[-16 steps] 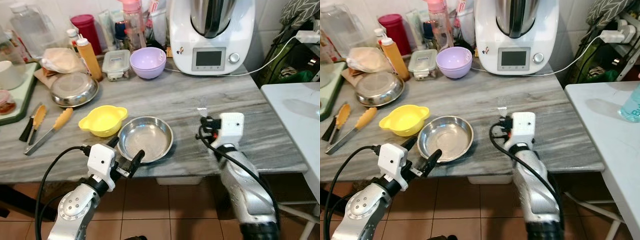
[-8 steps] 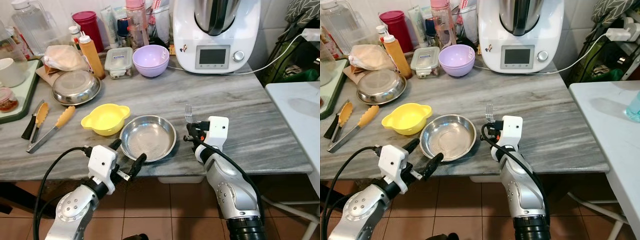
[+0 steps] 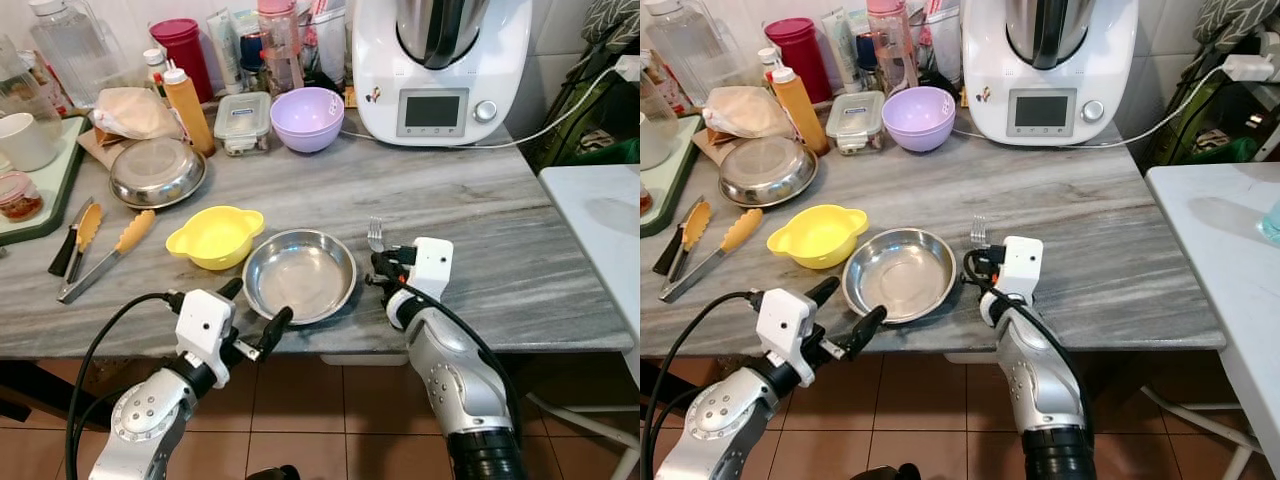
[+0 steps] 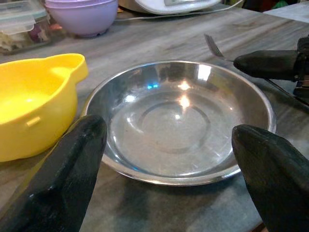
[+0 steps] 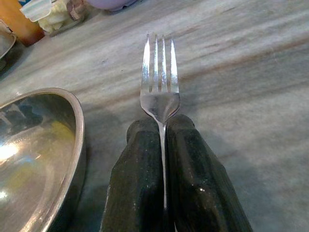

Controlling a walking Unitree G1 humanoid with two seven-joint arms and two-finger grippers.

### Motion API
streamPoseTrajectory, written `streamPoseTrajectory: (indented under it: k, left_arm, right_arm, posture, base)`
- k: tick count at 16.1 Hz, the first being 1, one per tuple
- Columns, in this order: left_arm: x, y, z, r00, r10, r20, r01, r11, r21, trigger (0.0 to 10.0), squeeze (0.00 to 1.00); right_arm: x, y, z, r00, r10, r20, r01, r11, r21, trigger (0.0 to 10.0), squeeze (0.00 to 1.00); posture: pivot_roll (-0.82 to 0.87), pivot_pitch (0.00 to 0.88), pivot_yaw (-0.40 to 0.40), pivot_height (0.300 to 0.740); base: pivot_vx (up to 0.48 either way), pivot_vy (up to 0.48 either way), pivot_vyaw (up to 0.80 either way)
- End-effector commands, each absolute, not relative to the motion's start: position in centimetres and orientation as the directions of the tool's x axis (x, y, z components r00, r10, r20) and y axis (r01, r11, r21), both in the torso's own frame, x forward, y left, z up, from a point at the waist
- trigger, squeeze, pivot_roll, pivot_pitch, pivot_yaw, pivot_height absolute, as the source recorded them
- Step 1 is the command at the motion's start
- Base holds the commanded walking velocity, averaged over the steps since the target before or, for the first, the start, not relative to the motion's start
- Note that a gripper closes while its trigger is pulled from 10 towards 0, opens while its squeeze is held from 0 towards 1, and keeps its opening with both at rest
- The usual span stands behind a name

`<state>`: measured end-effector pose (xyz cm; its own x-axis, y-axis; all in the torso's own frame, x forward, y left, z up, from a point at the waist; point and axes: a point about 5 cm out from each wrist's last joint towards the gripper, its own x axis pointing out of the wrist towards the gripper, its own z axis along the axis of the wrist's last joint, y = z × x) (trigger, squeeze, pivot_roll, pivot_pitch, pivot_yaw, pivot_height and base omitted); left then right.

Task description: Setting the table

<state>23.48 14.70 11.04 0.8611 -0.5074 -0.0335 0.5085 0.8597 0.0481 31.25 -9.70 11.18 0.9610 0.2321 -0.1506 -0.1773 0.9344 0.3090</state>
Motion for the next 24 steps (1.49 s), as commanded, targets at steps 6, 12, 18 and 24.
streamPoseTrajectory:
  k: [6,12,18,24]
  left_arm:
    - [23.6,14.8,11.1,0.853,-0.520,-0.048,0.523,0.851,0.057,10.0,0.00]
    - [23.6,14.6,10.9,0.845,-0.531,-0.058,0.534,0.844,0.049,10.0,0.00]
    - [23.7,14.5,10.9,0.844,-0.534,-0.058,0.537,0.843,0.046,10.0,0.00]
    - [23.9,14.2,10.9,0.844,-0.535,-0.049,0.537,0.842,0.049,10.0,0.00]
  right_arm:
    - [31.2,-9.4,10.1,0.953,0.224,-0.201,-0.143,0.925,0.352,10.0,1.00]
    - [31.3,-9.6,9.8,0.955,0.201,-0.219,-0.118,0.932,0.343,10.0,1.00]
    - [31.5,-9.9,9.9,0.957,0.183,-0.224,-0.100,0.936,0.337,10.0,1.00]
    - [31.6,-10.1,12.5,0.976,0.197,-0.090,-0.168,0.951,0.261,10.0,1.00]
  posture:
    - [0.03,0.121,0.108,0.740]
    - [0.03,0.118,0.109,0.740]
    - [0.03,0.116,0.105,0.740]
    - [0.02,0.111,0.096,0.740]
  base:
    - [0.000,0.000,0.00]
    - [0.000,0.000,0.00]
    - [0.000,0.000,0.00]
    - [0.000,0.000,0.00]
